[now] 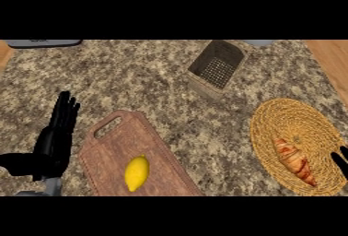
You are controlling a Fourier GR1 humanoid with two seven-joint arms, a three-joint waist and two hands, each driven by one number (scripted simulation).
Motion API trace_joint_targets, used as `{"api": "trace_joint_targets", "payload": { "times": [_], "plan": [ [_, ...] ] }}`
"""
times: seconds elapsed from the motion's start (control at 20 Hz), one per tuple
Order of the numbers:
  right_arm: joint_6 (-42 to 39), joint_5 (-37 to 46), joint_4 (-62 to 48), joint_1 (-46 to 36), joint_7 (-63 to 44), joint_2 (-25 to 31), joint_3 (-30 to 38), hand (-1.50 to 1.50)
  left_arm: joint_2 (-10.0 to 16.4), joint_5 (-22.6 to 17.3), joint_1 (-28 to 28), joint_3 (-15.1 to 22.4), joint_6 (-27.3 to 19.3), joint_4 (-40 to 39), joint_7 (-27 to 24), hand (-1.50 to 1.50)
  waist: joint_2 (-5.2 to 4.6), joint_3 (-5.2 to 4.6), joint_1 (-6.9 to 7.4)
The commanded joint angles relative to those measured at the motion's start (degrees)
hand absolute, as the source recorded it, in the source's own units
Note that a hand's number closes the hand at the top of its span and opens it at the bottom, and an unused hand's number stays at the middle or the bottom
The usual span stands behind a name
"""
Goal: Pick the croissant from the placemat and place it in the basket
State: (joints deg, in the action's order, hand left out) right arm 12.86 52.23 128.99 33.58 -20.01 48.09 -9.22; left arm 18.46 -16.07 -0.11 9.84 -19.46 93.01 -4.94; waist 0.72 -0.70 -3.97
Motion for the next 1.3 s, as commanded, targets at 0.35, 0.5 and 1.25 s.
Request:
{"api": "trace_joint_targets", "payload": {
  "times": [0.35,0.5,1.25],
  "plan": [
    [-22.0,14.2,15.9,-3.5,-28.7,-3.2,-13.5,-1.50,-2.3,2.0,0.3,3.3,-0.7,3.5,2.4,0.00,-0.58,0.54,3.87],
    [-27.3,14.9,14.3,-9.0,-33.9,-3.8,-17.3,-1.50,-1.8,1.1,-2.6,0.9,0.6,1.2,2.5,0.00,-0.70,0.54,3.95],
    [-17.8,17.3,-2.5,-11.3,-23.0,-10.5,-18.0,-1.50,-6.1,4.5,-3.6,-0.8,3.7,-3.7,1.7,0.00,-0.68,0.71,3.50]
  ]
}}
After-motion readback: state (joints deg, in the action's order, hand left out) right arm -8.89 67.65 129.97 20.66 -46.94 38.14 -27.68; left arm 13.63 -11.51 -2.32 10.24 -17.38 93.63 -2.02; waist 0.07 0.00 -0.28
